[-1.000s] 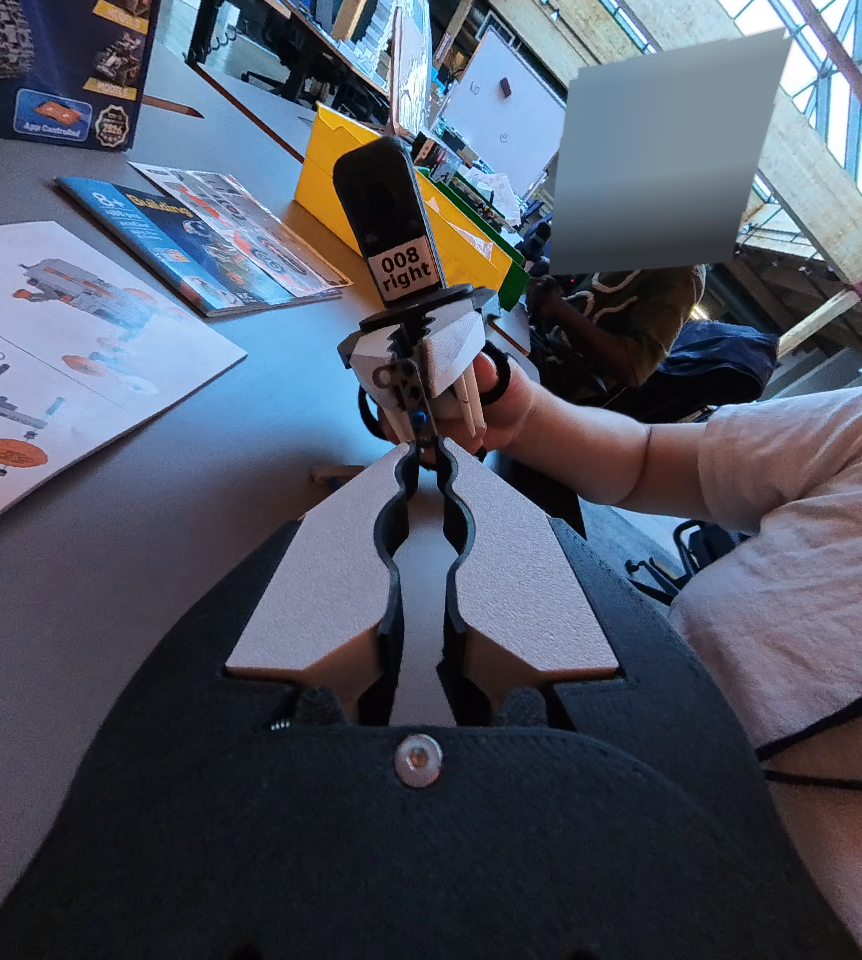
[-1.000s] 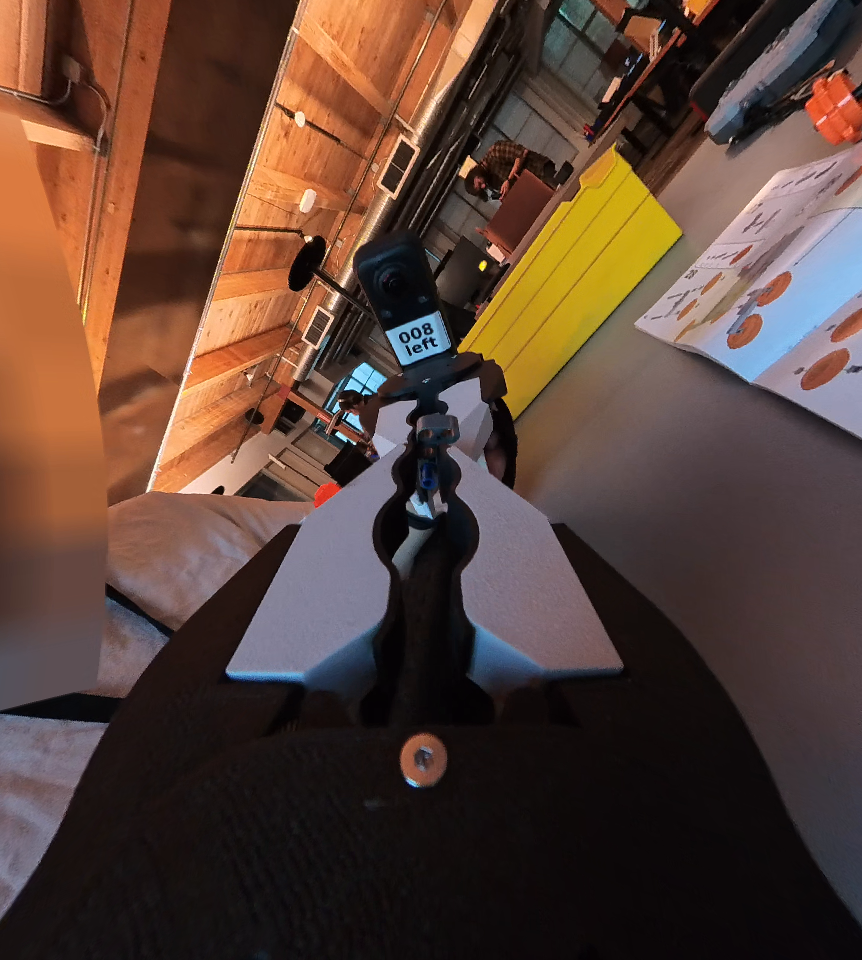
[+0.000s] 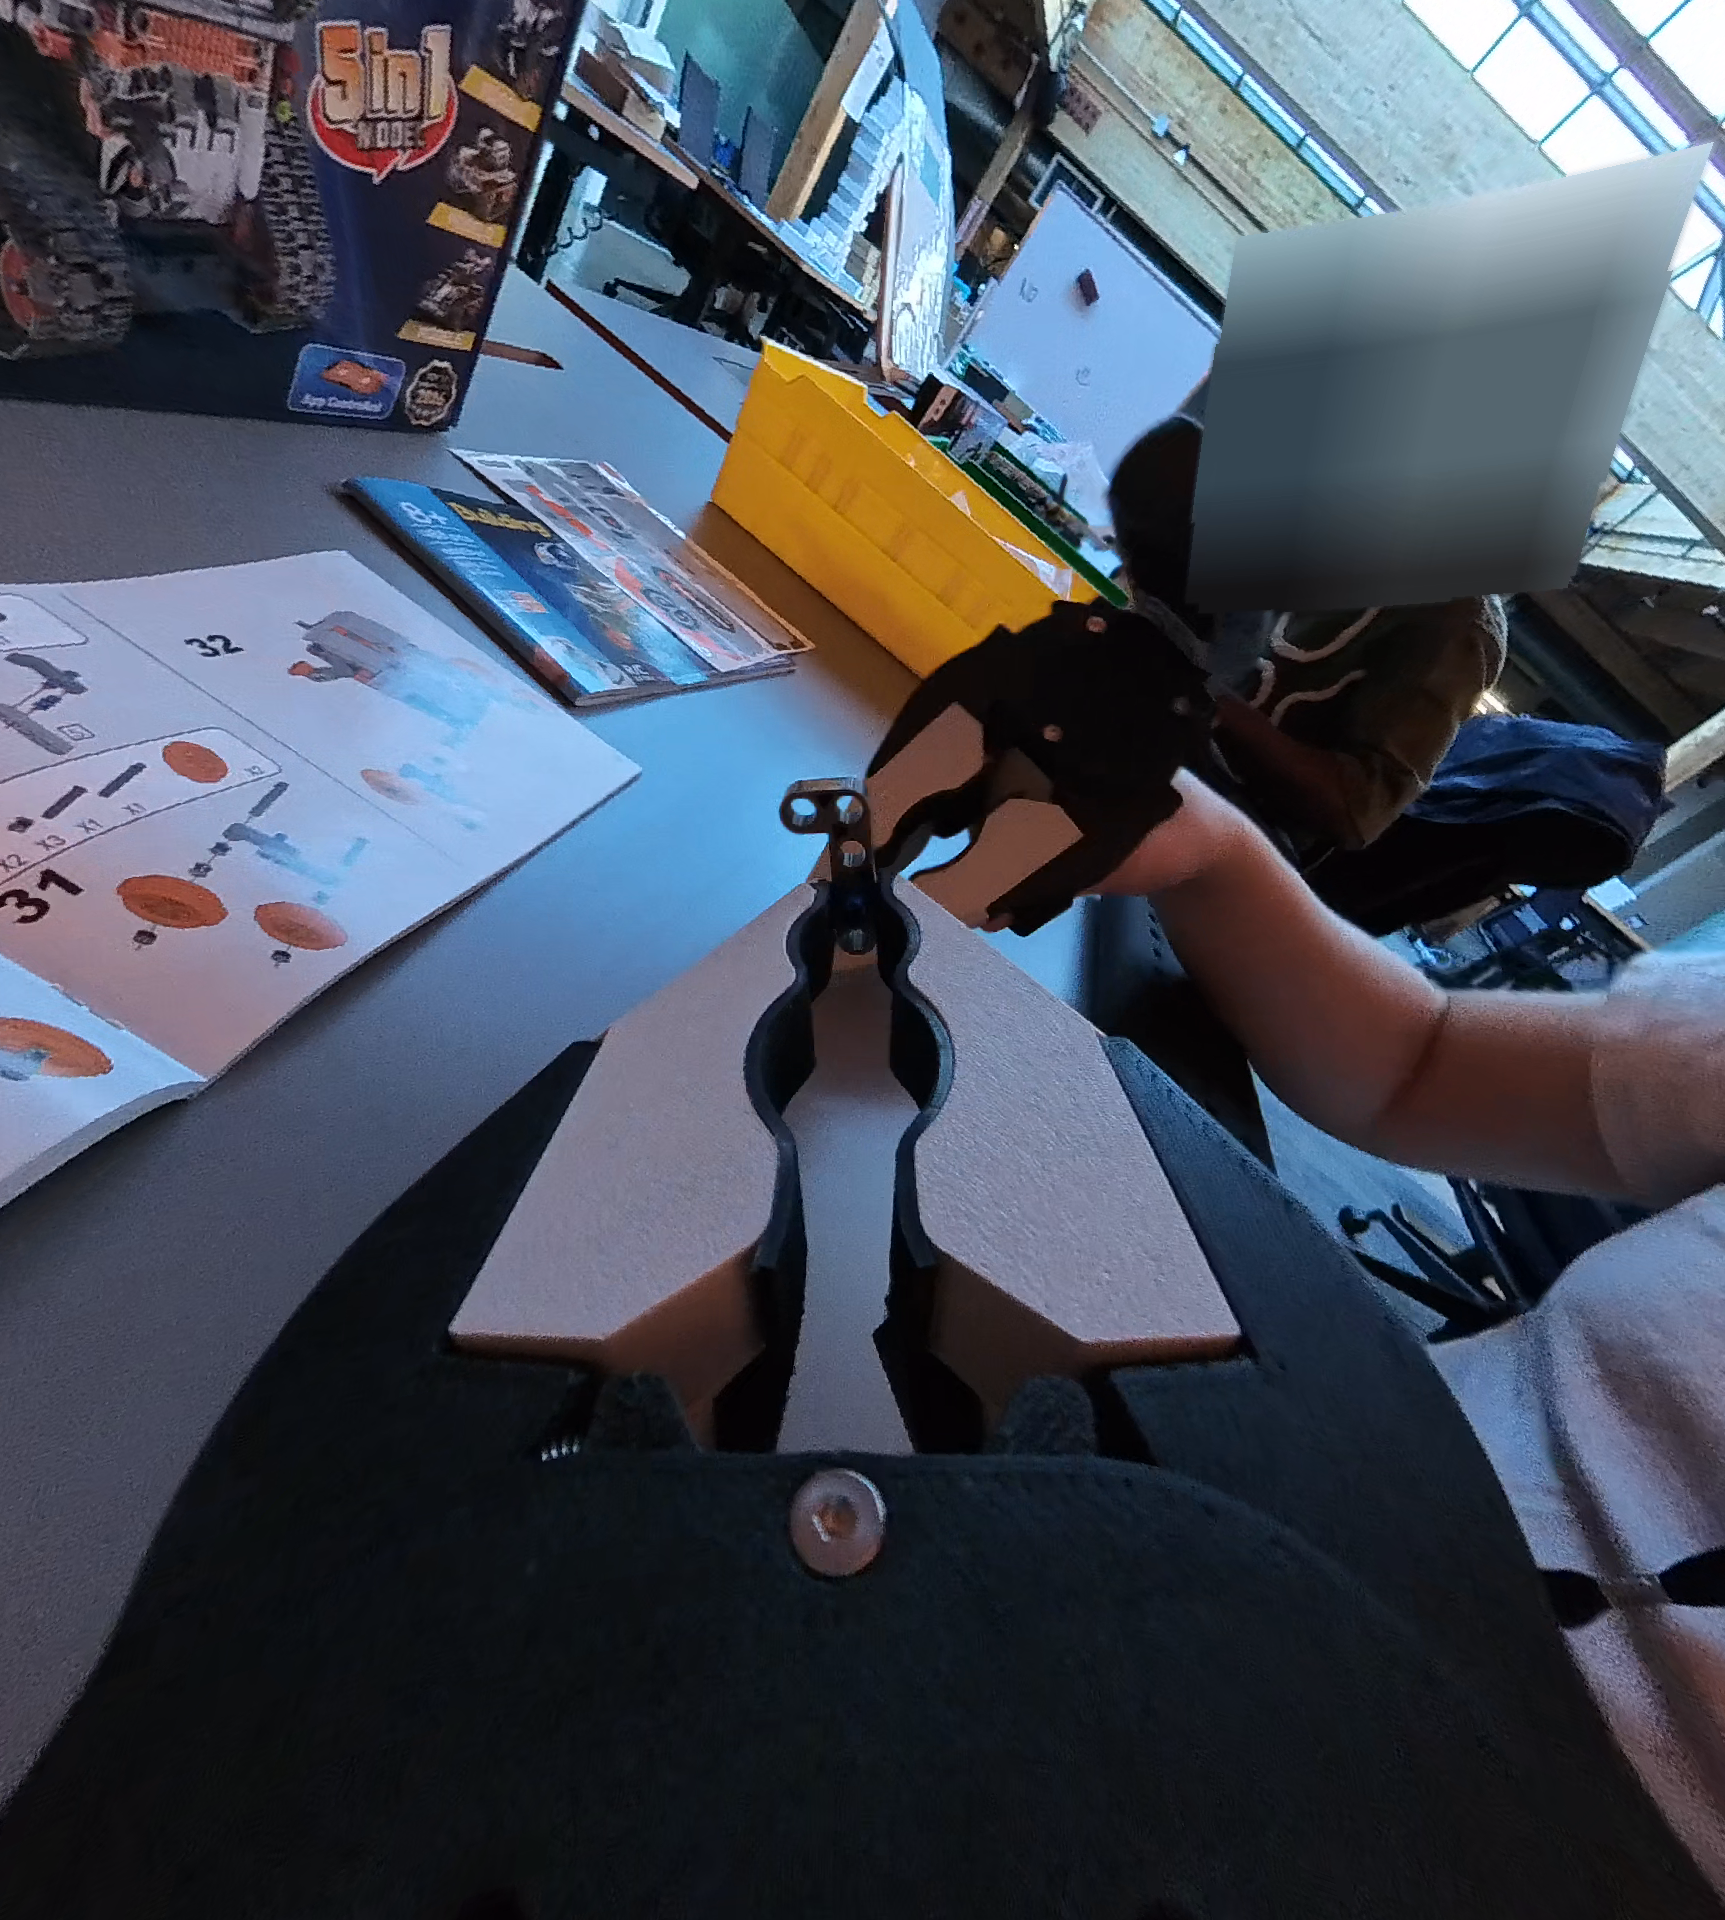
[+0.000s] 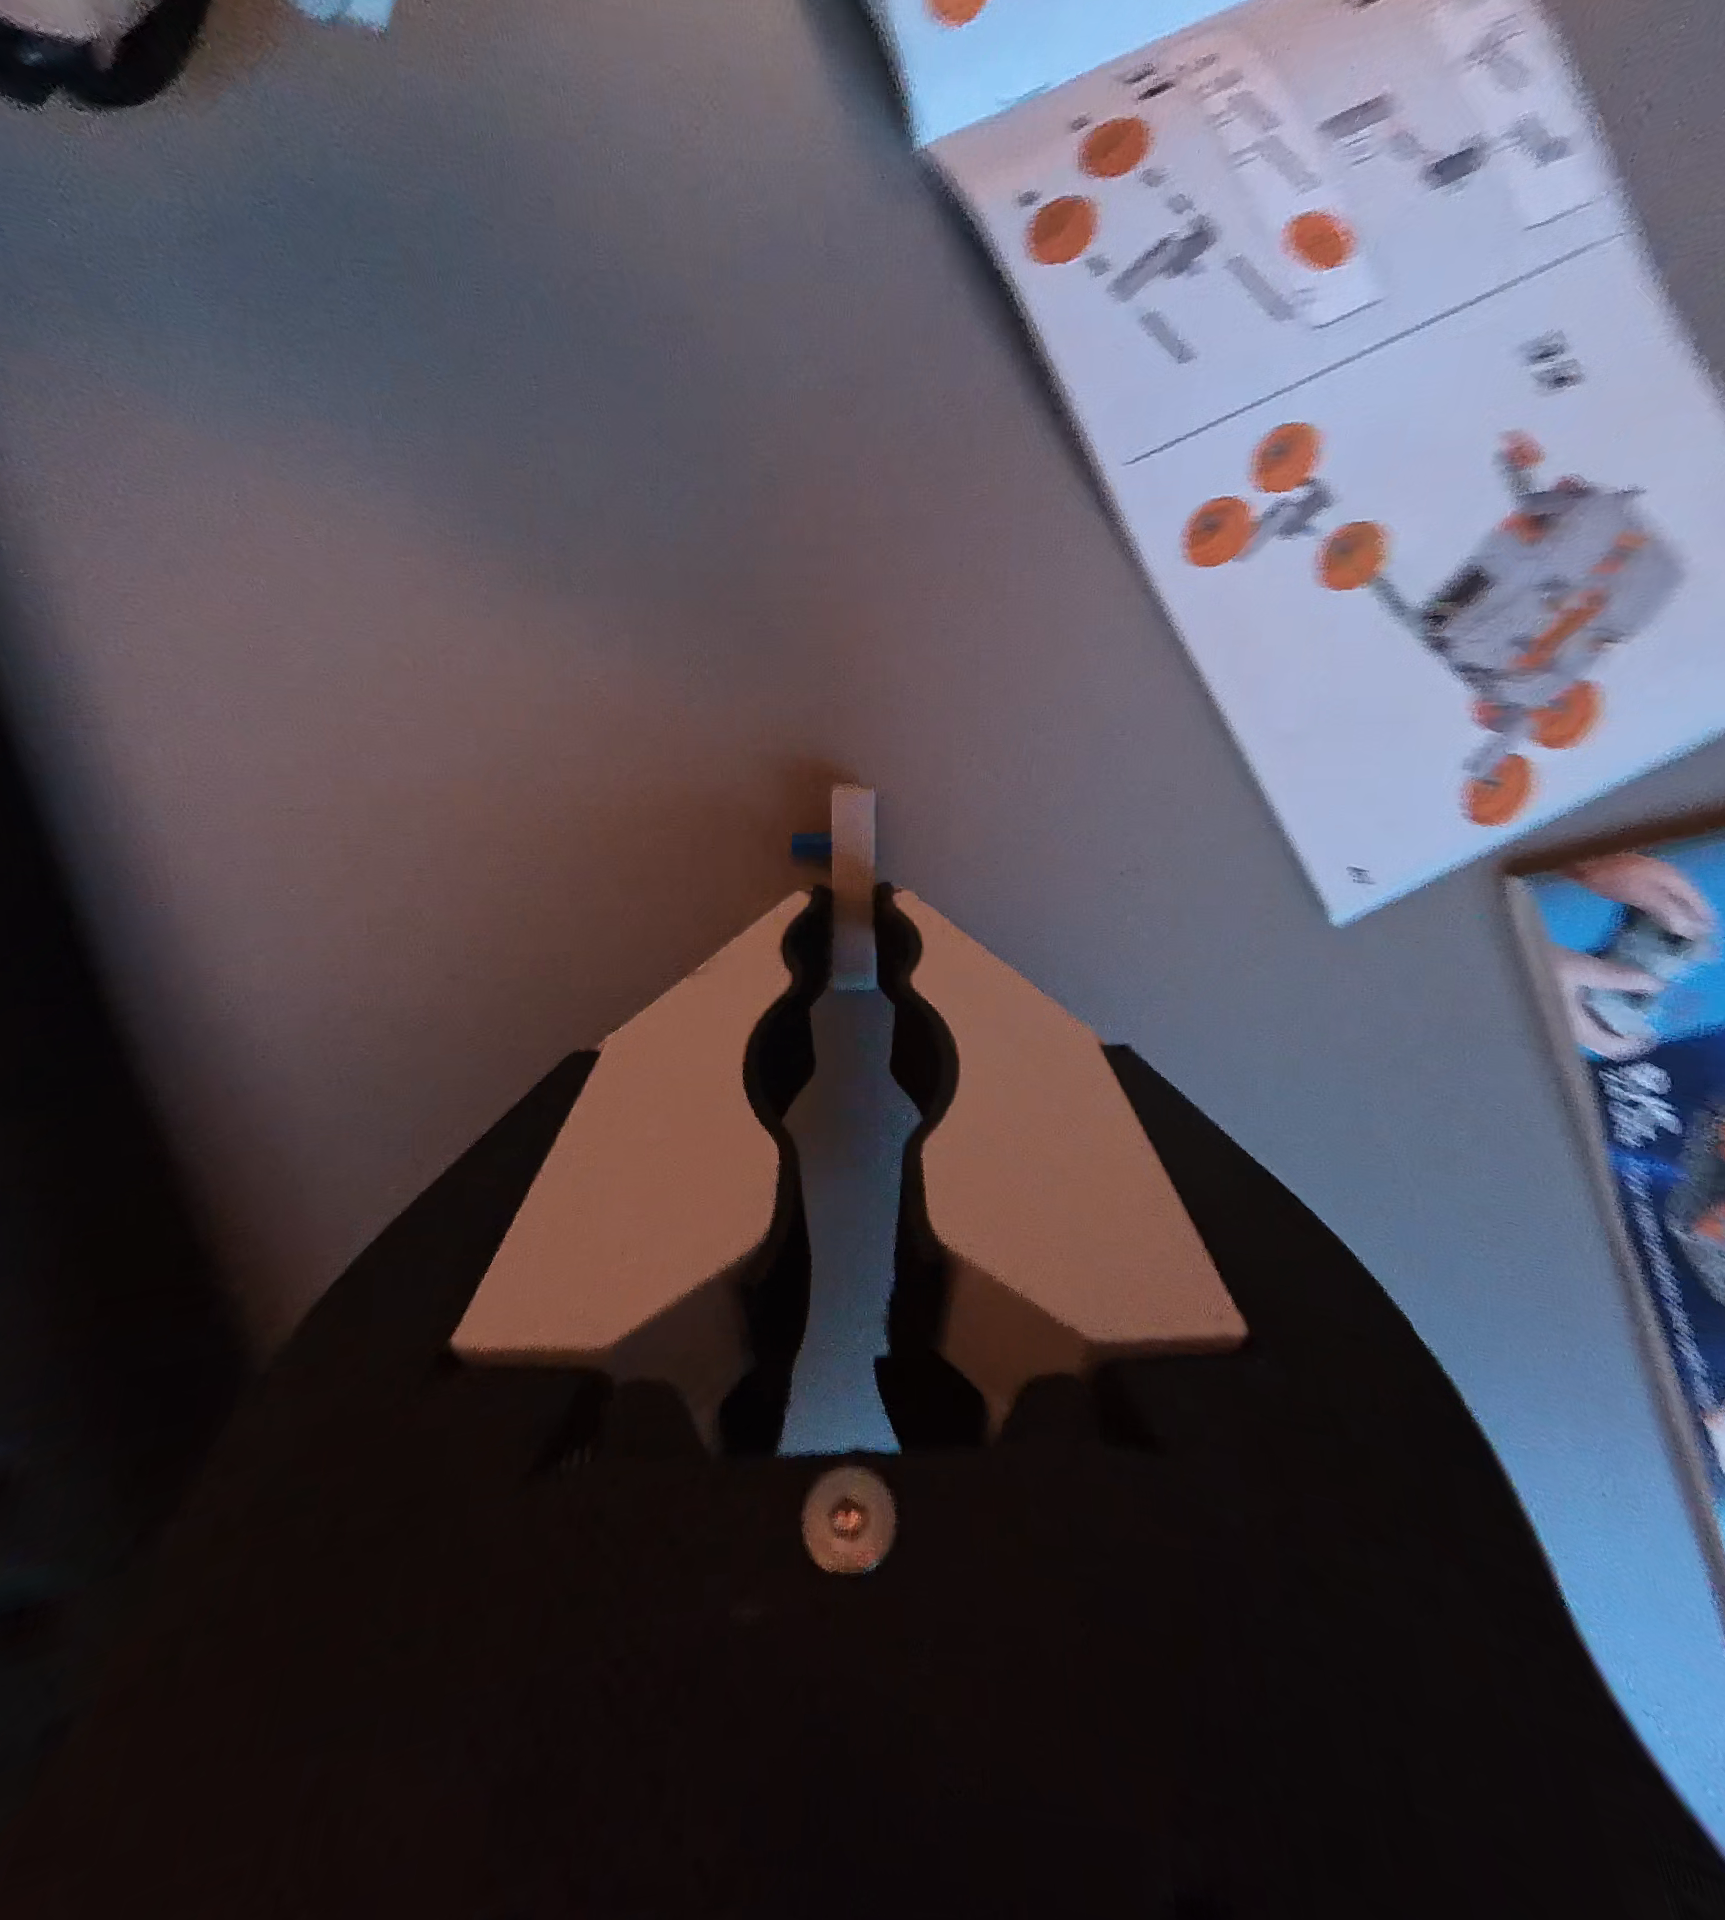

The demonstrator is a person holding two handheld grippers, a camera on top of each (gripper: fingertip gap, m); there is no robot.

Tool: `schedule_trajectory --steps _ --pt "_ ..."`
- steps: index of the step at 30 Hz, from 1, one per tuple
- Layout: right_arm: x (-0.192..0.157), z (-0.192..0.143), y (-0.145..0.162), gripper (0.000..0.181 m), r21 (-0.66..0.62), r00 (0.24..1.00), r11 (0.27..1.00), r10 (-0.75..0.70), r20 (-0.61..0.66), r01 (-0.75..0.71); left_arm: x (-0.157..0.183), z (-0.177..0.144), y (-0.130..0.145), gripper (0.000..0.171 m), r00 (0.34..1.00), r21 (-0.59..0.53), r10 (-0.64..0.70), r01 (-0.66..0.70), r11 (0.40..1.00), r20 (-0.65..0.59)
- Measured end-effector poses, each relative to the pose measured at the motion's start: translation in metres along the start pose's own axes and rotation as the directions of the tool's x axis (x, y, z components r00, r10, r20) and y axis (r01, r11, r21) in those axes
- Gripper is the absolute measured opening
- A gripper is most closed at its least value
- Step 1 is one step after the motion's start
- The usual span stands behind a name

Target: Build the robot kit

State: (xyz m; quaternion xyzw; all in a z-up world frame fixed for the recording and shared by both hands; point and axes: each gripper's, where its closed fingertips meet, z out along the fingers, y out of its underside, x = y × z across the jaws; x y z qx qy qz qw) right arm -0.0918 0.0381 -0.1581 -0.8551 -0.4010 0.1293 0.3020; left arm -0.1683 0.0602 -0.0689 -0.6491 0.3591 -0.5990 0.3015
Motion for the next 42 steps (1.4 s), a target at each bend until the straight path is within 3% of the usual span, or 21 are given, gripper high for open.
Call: schedule_trajectory --steps 5,9,15,19,24,26,30,33,42 --pt "0.023 -0.047 -0.029 0.005 0.310 0.982 0.951 0.059 -0.177 -0.001 0.011 0.020 -0.024 0.004 0.996 0.085 -0.077 0.081 0.993 -0.046" --pt "0.050 -0.104 -0.048 0.006 0.577 0.944 0.817 0.173 -0.280 0.022 0.036 0.060 -0.057 0.004 0.991 0.141 -0.056 0.073 0.987 -0.121" --pt "0.089 -0.153 -0.039 0.005 0.776 0.883 0.631 0.379 -0.275 -0.029 0.047 0.112 -0.095 0.004 0.974 0.307 -0.041 0.110 0.946 -0.222" --pt "0.098 -0.154 -0.046 0.005 0.790 0.863 0.610 0.432 -0.263 -0.064 0.030 0.125 -0.091 0.004 0.977 0.339 -0.034 0.106 0.935 -0.212" --pt "0.113 -0.155 -0.082 0.006 0.823 0.854 0.568 0.415 -0.313 0.025 0.015 0.114 -0.097 0.004 0.990 0.388 0.016 0.040 0.921 -0.141" --pt "0.122 -0.145 -0.092 0.006 0.804 0.863 0.594 0.383 -0.329 0.043 0.002 0.109 -0.099 0.004 0.996 0.400 0.041 -0.007 0.916 -0.076" --pt "0.120 -0.116 -0.091 0.007 0.772 0.896 0.634 0.318 -0.310 0.042 -0.004 0.101 -0.107 0.004 0.995 0.459 0.031 0.018 0.888 -0.099" --pt "0.104 -0.116 -0.093 0.006 0.803 0.928 0.595 0.311 -0.204 -0.022 -0.009 0.104 -0.106 0.004 0.997 0.459 0.061 -0.028 0.888 -0.057" --pt "0.105 -0.099 -0.086 0.005 0.715 0.896 0.697 0.282 -0.343 0.055 -0.009 0.116 -0.095 0.004 0.996 0.412 0.074 -0.047 0.910 -0.049"
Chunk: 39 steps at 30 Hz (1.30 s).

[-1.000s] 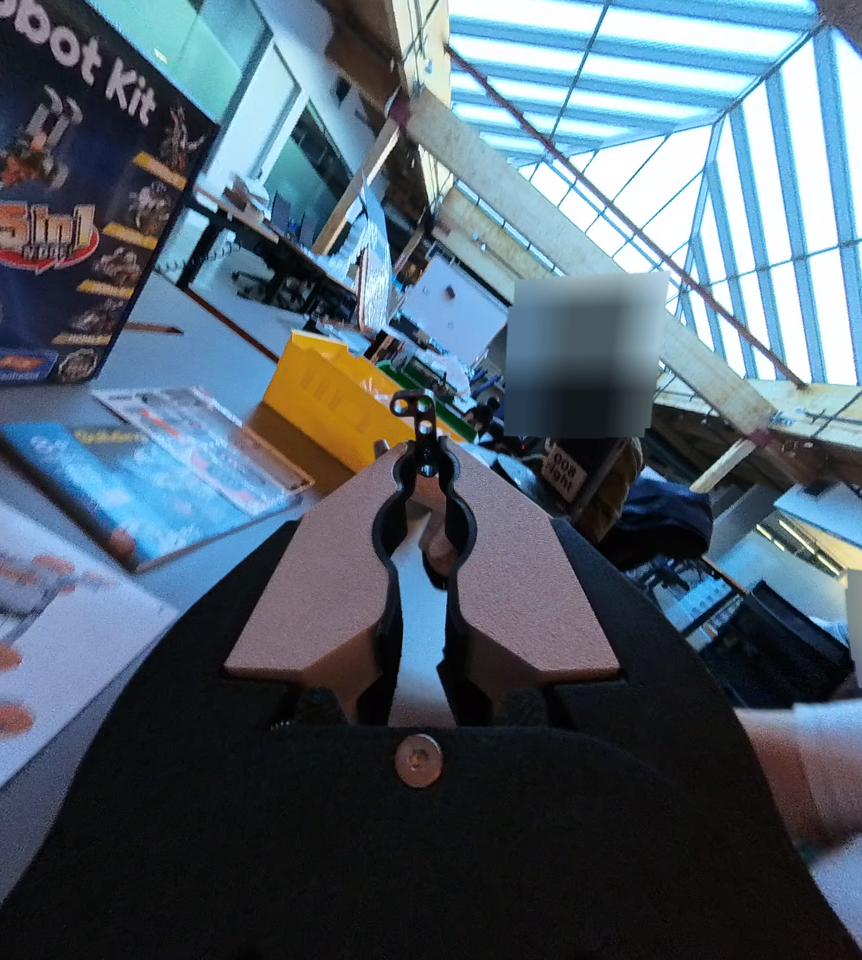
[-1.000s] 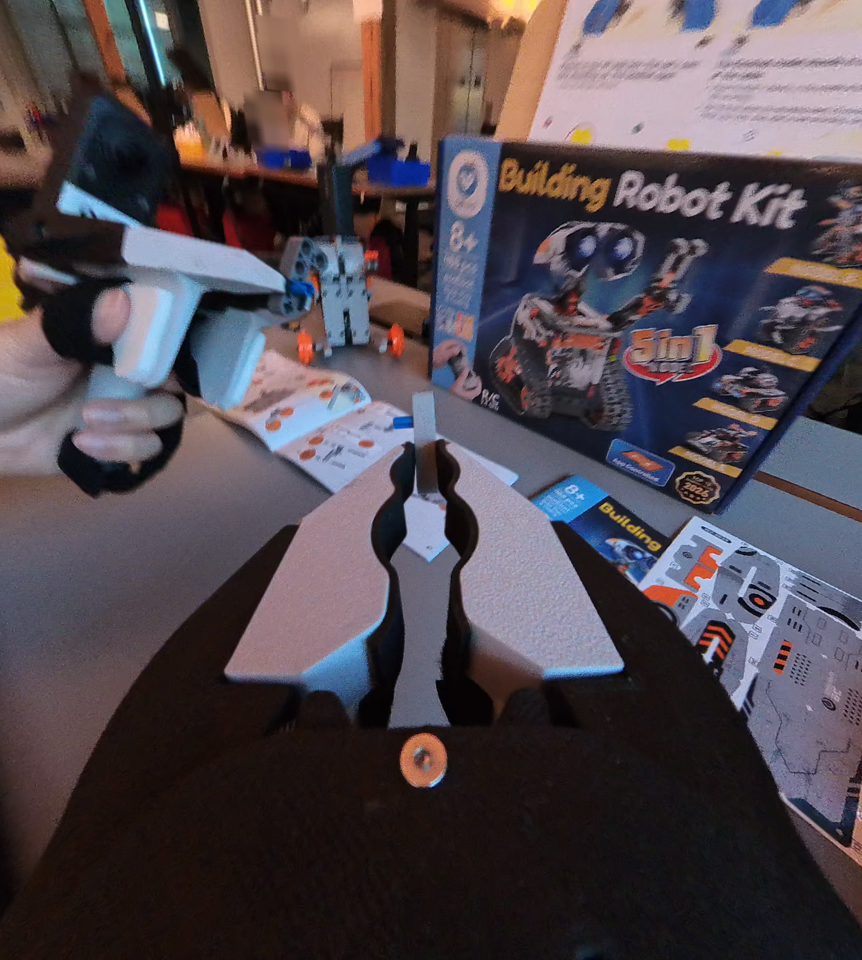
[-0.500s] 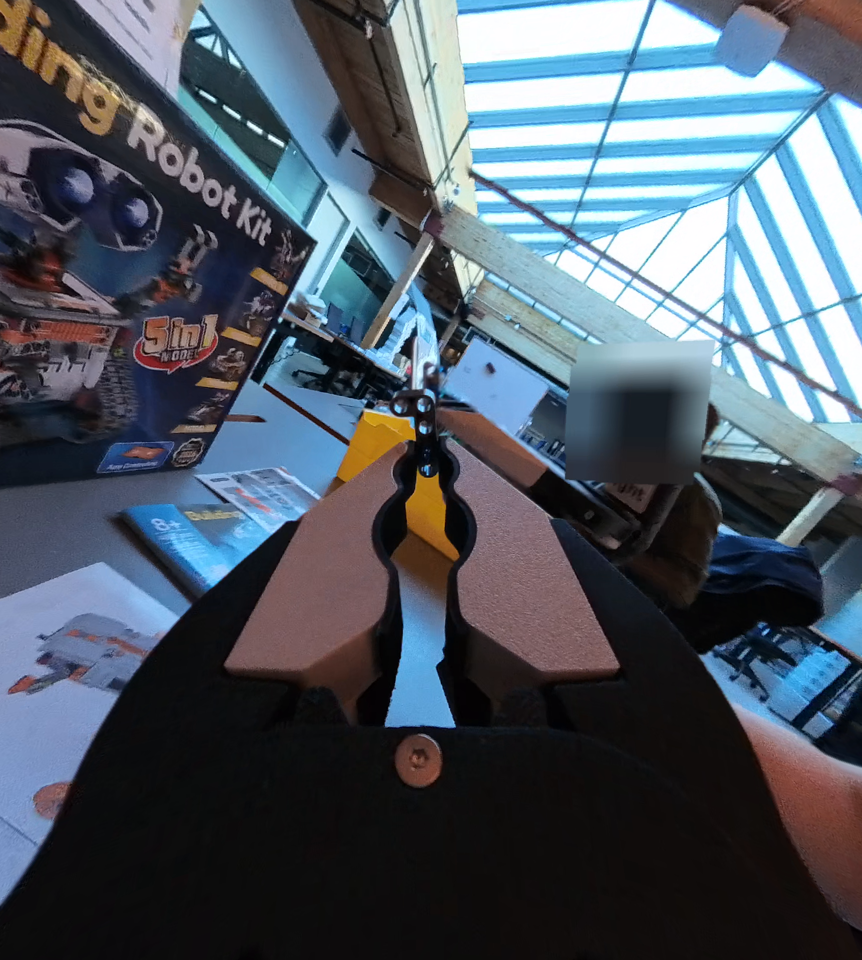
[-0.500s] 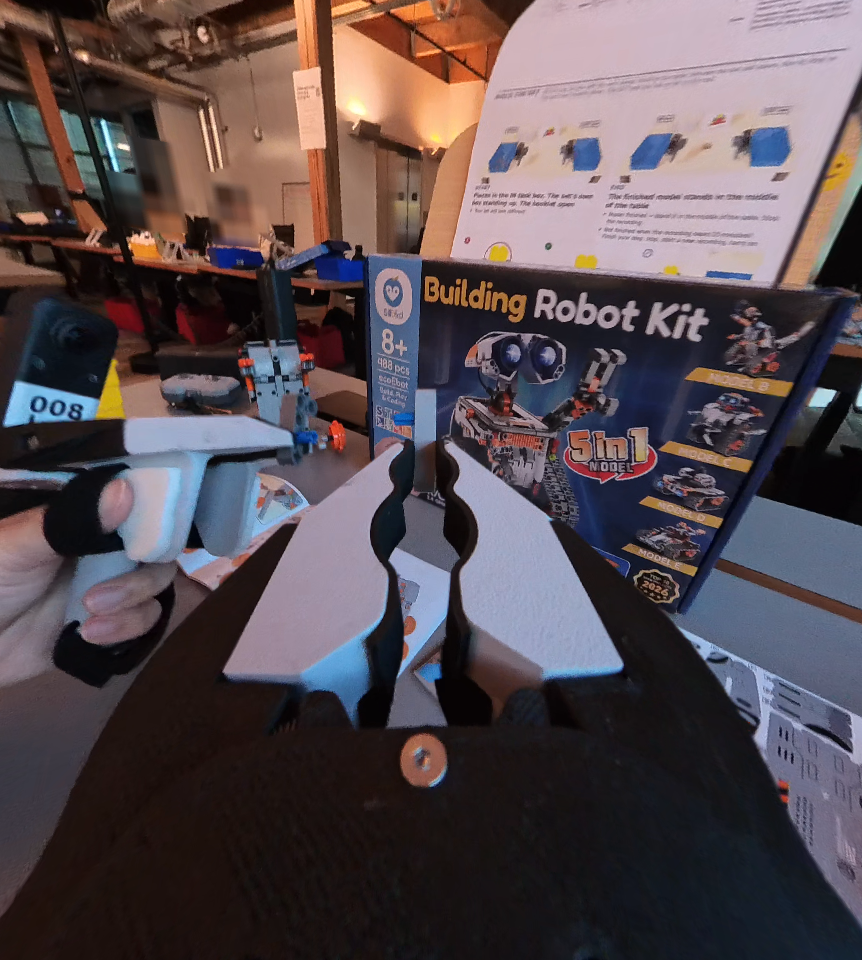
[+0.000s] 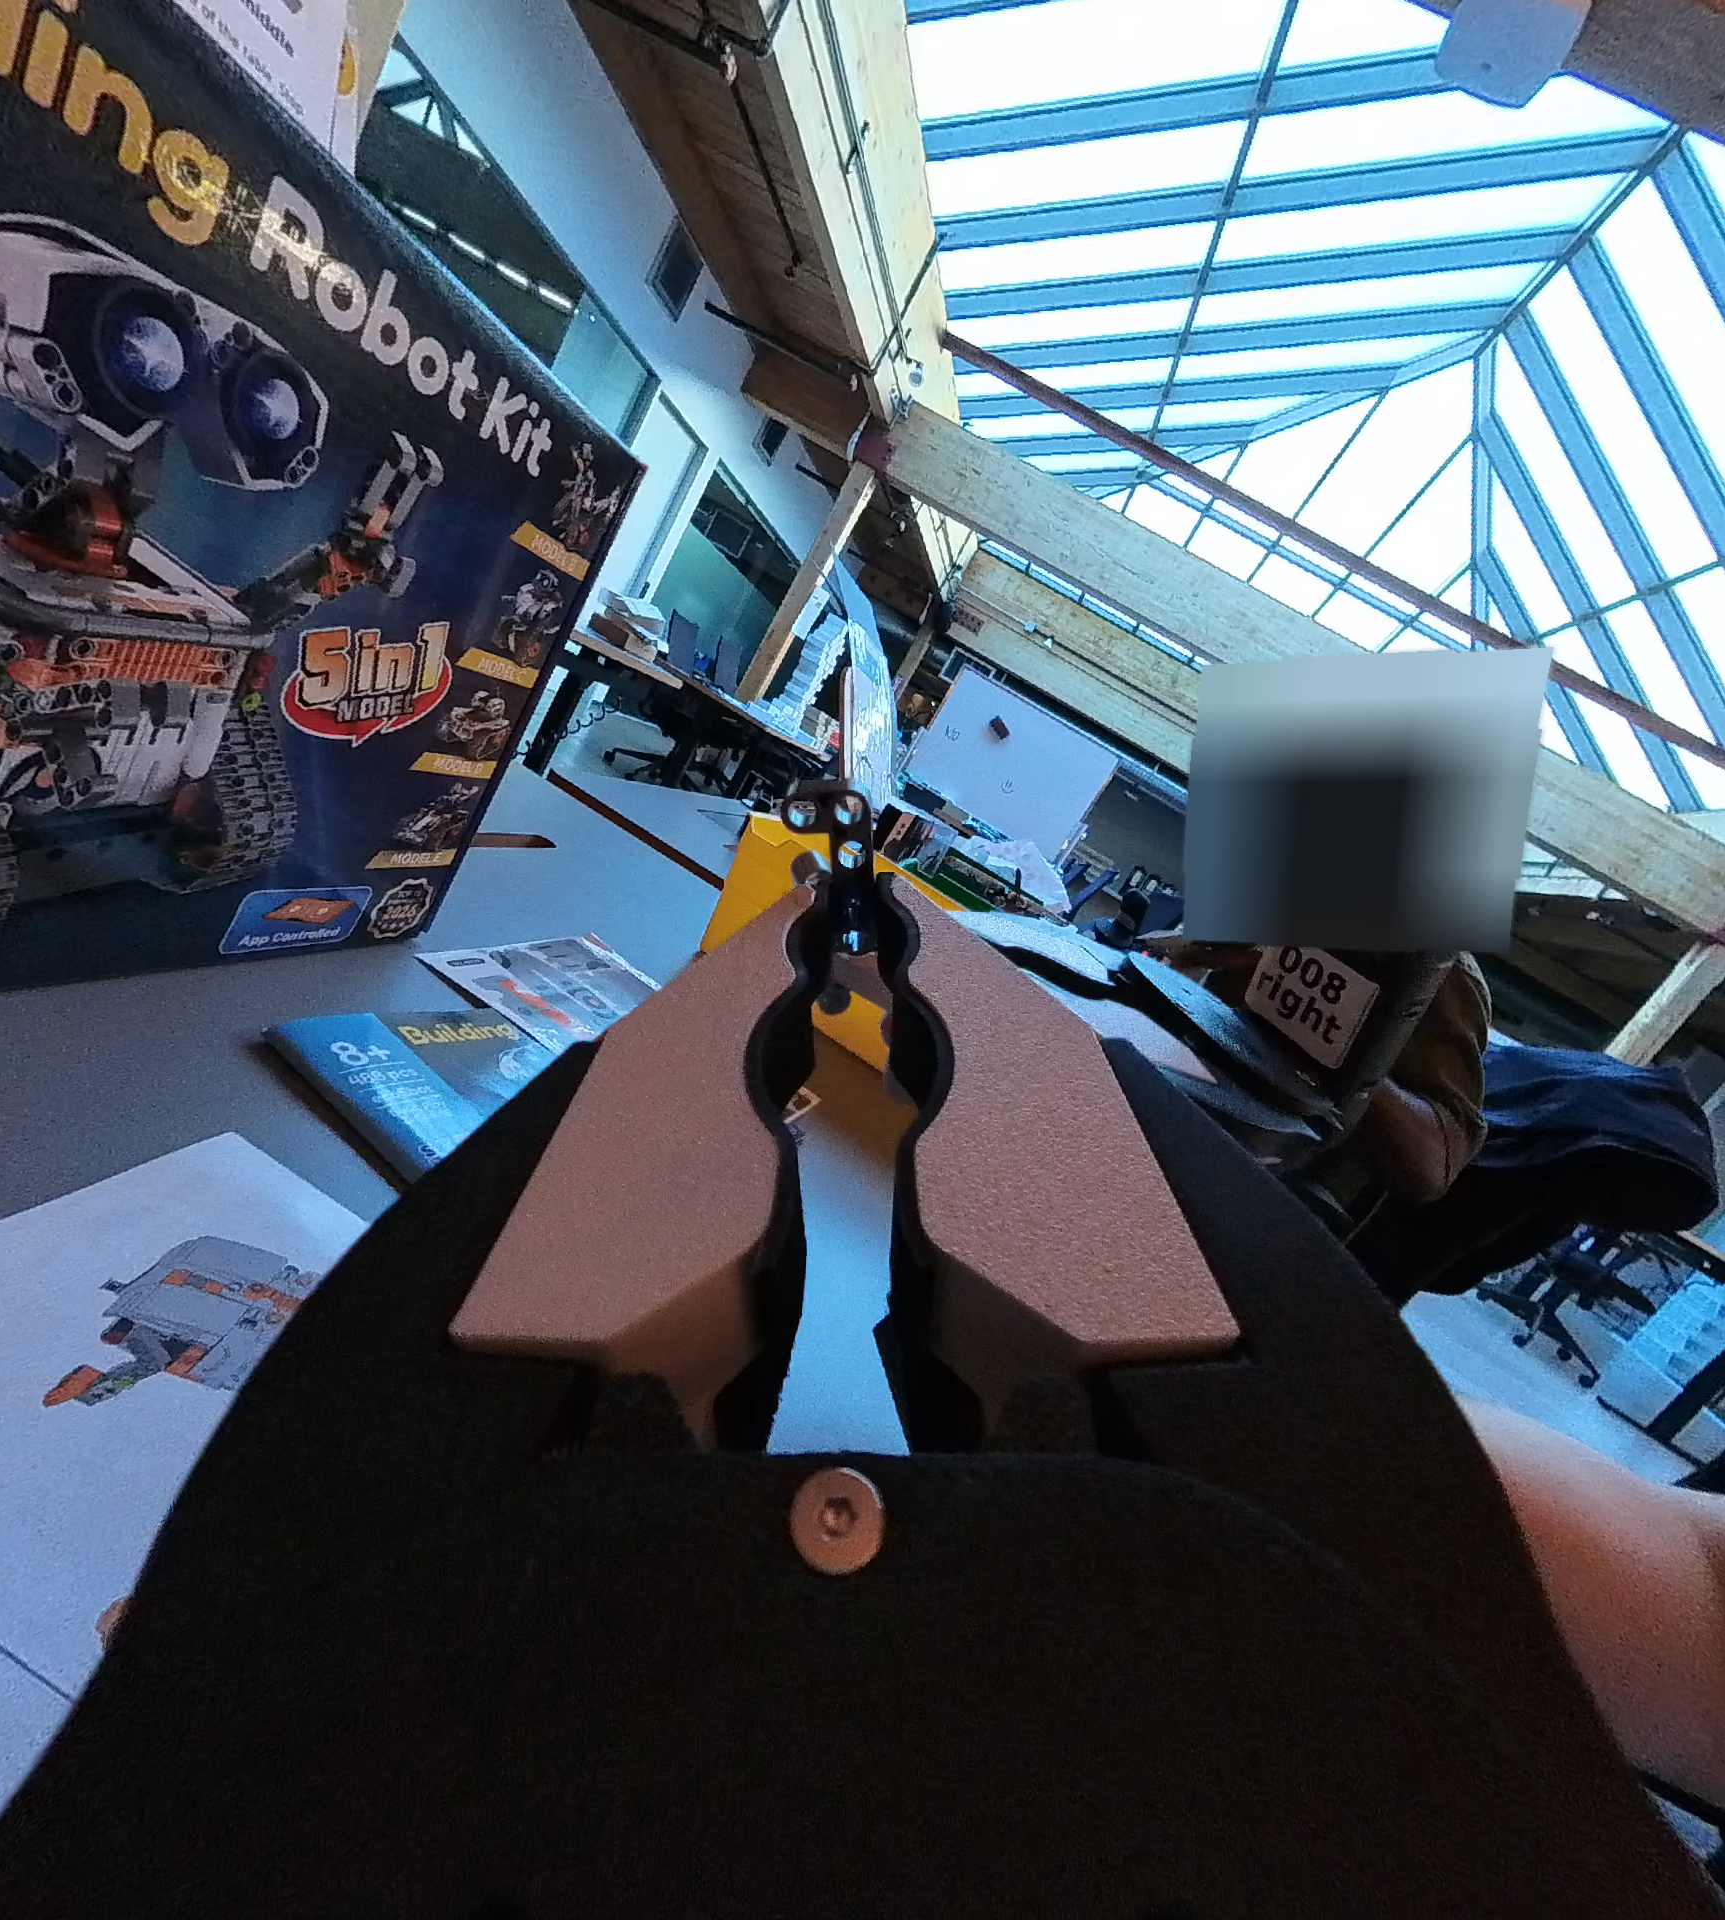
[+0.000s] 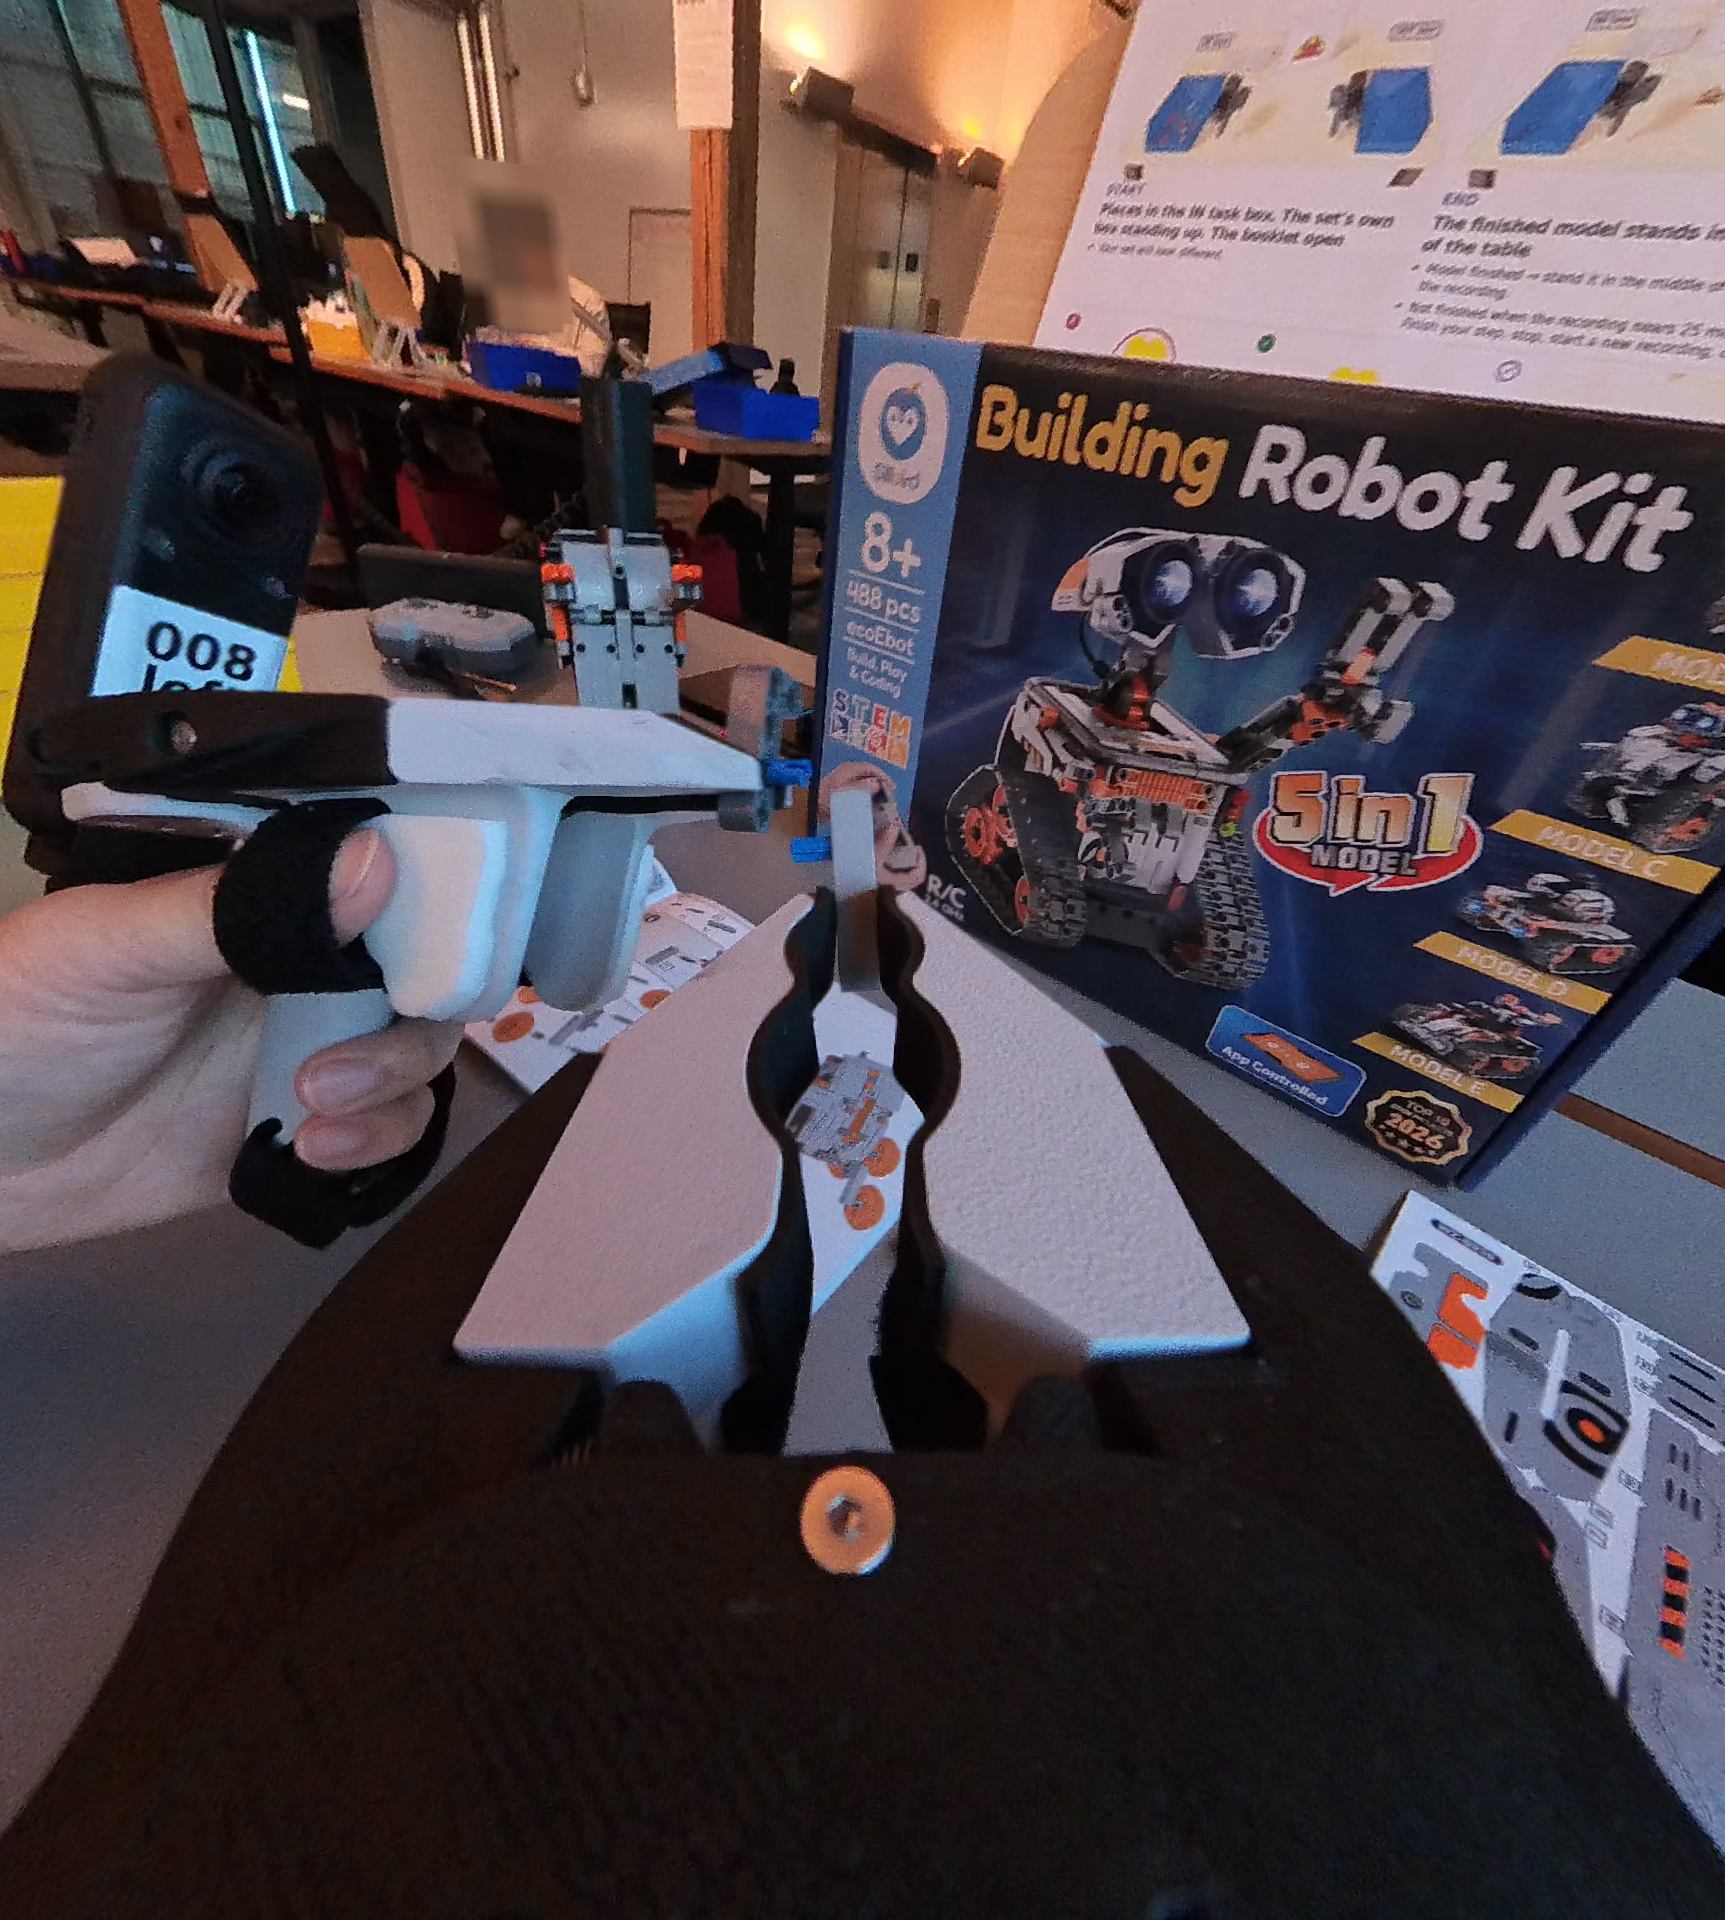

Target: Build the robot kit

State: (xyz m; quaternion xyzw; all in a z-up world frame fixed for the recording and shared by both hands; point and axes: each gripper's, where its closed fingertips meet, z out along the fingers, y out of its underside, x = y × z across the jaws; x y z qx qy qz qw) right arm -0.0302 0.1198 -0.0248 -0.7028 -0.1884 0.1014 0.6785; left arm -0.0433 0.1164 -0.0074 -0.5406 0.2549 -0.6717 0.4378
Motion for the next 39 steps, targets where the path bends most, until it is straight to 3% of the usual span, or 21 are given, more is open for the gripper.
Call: schedule_trajectory --steps 8,18,25,28,39 --pt "-0.003 0.004 -0.009 0.006 0.034 0.998 0.998 0.045 -0.046 -0.043 -0.008 -0.002 0.001 0.004 0.998 0.023 0.006 -0.008 1.000 0.054" --pt "-0.004 0.006 -0.005 0.006 -0.011 0.989 0.996 -0.089 -0.116 0.088 -0.008 -0.003 0.000 0.004 0.997 0.053 -0.001 -0.003 0.999 0.071" --pt "-0.001 0.011 0.008 0.006 -0.066 0.989 0.998 -0.012 -0.147 0.002 -0.020 -0.003 0.007 0.004 0.987 0.052 0.006 -0.015 0.999 0.160" --pt "-0.001 0.013 0.010 0.006 -0.084 0.983 0.996 -0.042 -0.179 0.028 -0.023 -0.003 0.007 0.004 0.984 0.068 -0.009 -0.003 0.998 0.177" --pt "-0.003 0.012 0.008 0.006 -0.105 0.974 0.989 -0.119 -0.195 0.100 -0.022 -0.006 0.004 0.004 0.988 0.103 -0.060 0.046 0.994 0.139"
